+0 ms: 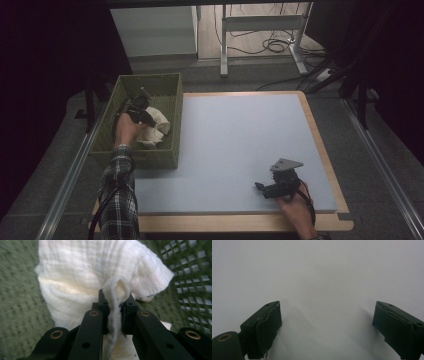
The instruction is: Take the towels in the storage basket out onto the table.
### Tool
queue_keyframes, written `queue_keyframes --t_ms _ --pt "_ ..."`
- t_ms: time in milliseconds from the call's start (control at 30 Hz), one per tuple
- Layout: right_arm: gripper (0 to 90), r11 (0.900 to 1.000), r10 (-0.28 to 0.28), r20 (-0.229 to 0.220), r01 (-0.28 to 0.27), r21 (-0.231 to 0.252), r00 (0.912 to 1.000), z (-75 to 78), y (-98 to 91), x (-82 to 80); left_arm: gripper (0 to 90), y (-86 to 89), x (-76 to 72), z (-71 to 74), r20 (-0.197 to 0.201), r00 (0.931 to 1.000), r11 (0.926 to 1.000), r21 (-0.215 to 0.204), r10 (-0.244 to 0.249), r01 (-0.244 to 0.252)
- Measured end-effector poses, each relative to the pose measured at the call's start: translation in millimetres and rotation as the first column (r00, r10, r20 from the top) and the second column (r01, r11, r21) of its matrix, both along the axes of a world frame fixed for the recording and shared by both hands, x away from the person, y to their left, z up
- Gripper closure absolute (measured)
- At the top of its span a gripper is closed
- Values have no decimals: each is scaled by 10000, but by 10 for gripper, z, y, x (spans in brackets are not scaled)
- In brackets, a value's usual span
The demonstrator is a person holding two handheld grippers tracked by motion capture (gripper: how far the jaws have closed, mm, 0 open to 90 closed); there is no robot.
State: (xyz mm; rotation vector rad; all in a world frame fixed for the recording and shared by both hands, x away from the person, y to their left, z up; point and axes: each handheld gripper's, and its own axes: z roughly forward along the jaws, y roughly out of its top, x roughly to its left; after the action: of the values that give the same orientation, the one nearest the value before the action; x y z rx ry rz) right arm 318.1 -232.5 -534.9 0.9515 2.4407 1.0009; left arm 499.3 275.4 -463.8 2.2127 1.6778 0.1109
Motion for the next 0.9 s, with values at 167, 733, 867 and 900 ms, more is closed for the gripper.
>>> queue_keyframes --t_ms 167,733,867,900 --pt "87 10000 -5 -1 5 -5 10000 0 0 -1 819 62 -107 249 435 9991 9999 -113 -17 22" --pt "87 10000 -19 1 19 -1 10000 0 2 -2 816 68 -358 860 1353 9905 9994 279 -234 198" --pt "87 10000 -15 3 15 -3 10000 0 2 -2 815 36 -385 1002 1521 9877 9985 462 -363 296" --pt "87 10000 -18 1 18 0 10000 0 2 -2 815 24 -391 1036 1591 9865 9982 503 -397 320"
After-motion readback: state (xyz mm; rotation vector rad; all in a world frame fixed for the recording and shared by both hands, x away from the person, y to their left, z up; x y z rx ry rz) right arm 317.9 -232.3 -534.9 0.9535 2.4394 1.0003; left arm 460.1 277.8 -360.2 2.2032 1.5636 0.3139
